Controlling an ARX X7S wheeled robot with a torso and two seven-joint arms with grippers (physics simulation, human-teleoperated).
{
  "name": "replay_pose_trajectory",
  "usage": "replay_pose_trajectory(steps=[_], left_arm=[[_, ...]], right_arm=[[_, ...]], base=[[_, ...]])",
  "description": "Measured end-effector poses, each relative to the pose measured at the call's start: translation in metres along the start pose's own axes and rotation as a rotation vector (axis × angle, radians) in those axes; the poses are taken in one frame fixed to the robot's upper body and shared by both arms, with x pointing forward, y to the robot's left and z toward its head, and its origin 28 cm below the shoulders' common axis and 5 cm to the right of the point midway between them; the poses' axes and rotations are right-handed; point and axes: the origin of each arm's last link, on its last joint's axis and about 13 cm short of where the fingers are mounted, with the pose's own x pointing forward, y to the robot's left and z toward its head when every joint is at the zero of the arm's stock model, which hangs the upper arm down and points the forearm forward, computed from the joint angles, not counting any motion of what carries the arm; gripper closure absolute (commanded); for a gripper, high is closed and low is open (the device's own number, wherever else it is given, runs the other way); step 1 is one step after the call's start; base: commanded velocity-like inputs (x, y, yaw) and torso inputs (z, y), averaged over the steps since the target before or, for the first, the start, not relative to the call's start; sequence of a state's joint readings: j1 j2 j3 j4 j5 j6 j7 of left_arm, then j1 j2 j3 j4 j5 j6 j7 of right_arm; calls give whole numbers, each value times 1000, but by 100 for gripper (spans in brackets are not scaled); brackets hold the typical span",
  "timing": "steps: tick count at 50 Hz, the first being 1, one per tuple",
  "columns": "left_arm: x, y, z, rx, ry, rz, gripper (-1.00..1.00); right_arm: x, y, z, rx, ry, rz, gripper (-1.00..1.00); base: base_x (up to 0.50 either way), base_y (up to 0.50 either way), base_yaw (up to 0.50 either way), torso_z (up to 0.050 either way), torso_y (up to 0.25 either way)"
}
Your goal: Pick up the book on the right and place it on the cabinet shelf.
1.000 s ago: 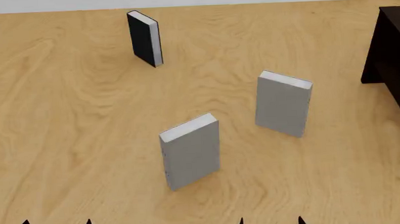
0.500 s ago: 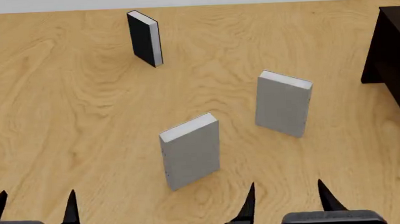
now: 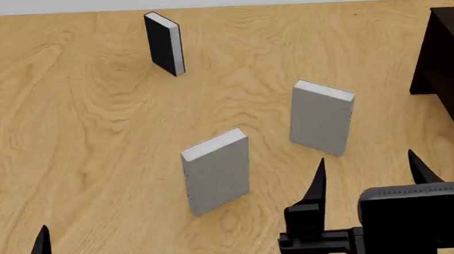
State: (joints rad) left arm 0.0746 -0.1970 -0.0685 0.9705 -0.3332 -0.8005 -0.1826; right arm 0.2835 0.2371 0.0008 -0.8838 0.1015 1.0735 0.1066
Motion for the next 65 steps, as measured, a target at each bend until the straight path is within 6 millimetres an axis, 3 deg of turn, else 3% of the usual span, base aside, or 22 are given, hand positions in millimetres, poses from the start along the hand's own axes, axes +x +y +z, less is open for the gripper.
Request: replay_pose_trajectory(steps=[23, 51, 65], left_arm=[[-20, -1, 4, -70, 26, 12, -100], [-22, -3, 5, -98, 49, -18, -100], [-22, -4, 5, -100, 52, -25, -100]], right_arm=[[4, -18, 36, -15, -43, -1, -100], [3, -14, 36, -24, -55, 52, -100], [4, -12, 36, -35, -65, 78, -100]], base=[[13, -97, 0, 0, 0], [235, -387, 0, 0, 0], [393, -49, 0, 0, 0]])
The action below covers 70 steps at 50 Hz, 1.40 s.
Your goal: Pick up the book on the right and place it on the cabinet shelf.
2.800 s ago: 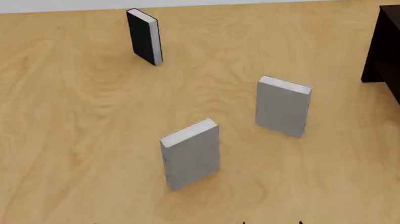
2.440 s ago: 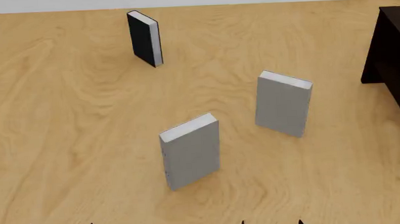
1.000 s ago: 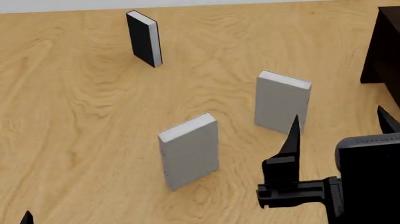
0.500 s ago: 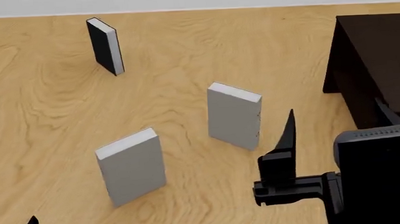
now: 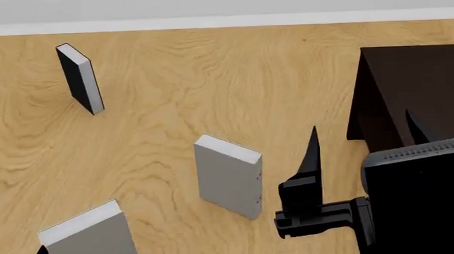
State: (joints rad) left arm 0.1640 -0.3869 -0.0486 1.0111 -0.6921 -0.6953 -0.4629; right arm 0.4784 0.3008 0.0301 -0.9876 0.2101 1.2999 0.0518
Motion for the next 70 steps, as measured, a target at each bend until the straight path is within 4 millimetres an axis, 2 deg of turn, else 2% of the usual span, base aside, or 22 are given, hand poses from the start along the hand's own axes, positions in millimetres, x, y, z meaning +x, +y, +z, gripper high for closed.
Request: replay_pose_trajectory(steps=[18, 51, 61, 70], left_arm=[[0, 0, 0, 0, -1, 3, -100], [-2, -1, 0, 4, -1, 7, -100], [-3, -2, 0, 3, 4, 3, -100], [-4, -2, -1, 2, 8, -1, -100]], right_arm=[[1, 3, -1, 3, 3, 21, -100], [-1, 4, -2, 8, 12, 52, -100], [8, 1, 5, -16, 24, 124, -100], [25, -1, 17, -35, 42, 230, -100]], base=[[387, 0, 0, 0, 1], [-1, 0, 0, 0, 0], [0, 0, 0, 0, 0], [0, 0, 0, 0, 0]])
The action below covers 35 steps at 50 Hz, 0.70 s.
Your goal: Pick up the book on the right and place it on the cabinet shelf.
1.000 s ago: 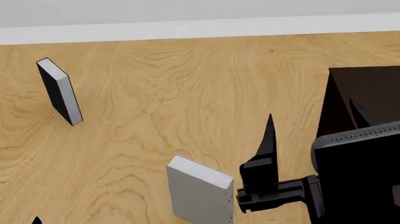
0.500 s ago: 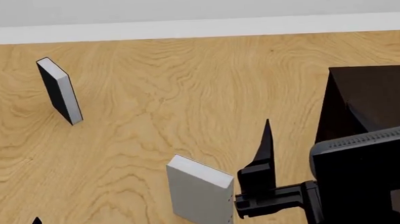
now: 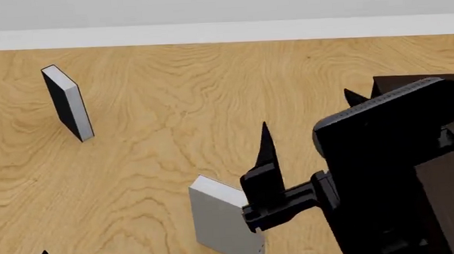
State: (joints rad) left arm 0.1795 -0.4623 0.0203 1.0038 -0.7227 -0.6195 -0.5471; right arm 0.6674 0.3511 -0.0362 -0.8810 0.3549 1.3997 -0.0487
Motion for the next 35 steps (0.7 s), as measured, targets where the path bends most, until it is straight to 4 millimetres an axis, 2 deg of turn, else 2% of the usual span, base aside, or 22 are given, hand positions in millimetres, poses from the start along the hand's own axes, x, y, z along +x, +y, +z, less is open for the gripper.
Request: replay_pose_trajectory(steps=[17, 35], left_arm=[[-3, 0, 0, -5, 4, -9, -100], [-4, 0, -2, -9, 8, -12, -100]], right_arm=[[48, -9, 18, 23, 67, 257, -100], [89, -27, 23, 37, 173, 450, -100]], base=[[0, 0, 0, 0, 0], [0, 0, 0, 0, 0]])
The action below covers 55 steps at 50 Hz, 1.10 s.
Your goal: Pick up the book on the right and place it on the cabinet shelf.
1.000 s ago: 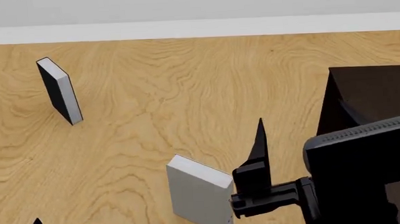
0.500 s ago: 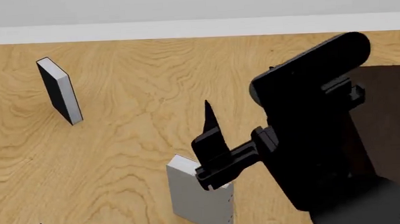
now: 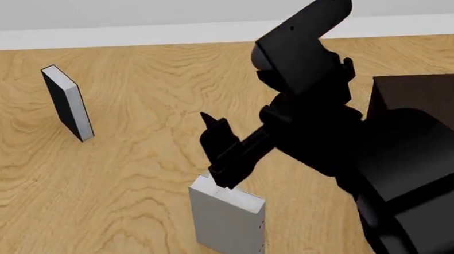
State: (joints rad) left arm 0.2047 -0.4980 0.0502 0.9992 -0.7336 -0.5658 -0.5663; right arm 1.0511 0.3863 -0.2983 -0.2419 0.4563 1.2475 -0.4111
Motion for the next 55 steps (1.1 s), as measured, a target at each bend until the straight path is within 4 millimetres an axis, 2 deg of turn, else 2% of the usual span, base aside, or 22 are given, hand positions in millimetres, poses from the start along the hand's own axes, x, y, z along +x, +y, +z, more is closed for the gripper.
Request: replay_pose_trajectory(steps=[16, 42, 55], left_arm=[[1, 0, -1, -3, 5, -2, -100], [4, 1, -3, -8, 12, -5, -100], [6, 1, -3, -10, 17, -9, -100]], right_arm=[[7, -13, -4, 30, 68, 84, -100], [-12, -14, -14, 30, 185, 161, -100], [-11, -22, -23, 21, 231, 155, -100]], base=[[0, 0, 0, 0, 0], [0, 0, 0, 0, 0], [0, 0, 0, 0, 0]])
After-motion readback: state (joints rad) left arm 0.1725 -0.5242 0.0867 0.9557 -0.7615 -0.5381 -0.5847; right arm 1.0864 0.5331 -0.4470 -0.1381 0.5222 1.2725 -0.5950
